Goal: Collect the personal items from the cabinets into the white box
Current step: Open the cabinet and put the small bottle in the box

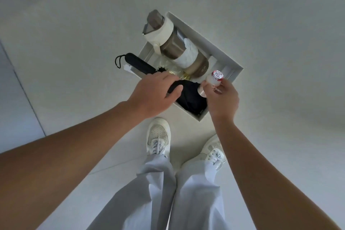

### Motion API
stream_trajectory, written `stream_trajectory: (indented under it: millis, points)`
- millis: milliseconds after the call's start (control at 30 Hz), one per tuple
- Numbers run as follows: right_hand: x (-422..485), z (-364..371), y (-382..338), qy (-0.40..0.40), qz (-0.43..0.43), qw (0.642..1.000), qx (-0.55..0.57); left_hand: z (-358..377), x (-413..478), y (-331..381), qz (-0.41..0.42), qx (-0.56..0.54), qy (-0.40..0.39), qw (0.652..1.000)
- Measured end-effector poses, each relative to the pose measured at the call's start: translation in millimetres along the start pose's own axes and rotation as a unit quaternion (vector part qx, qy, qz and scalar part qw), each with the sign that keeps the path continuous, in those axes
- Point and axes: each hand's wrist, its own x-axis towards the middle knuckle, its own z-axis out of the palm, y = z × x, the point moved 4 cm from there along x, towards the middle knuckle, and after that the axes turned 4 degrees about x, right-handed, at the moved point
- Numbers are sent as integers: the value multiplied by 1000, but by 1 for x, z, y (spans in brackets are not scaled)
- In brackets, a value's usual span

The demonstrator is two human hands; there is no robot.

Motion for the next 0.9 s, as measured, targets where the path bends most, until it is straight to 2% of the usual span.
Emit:
stream_trajectory:
  millis: [300, 467, 667, 900]
  points:
    - [30, 18, -4, 10, 55, 996, -72, 8, 15, 12, 3, 2, 0, 1000]
    - [39, 27, -1, -12, 94, 991, -93, 9, 18, 7, -4, 8, -15, 1000]
    - [28, 28, 2, -82, 75, 989, -96, 4, 19, 5, -13, 4, -6, 1000]
    - [5, 11, -4, -100, 13, 995, -12, -4, 20, 15, -3, 11, -11, 1000]
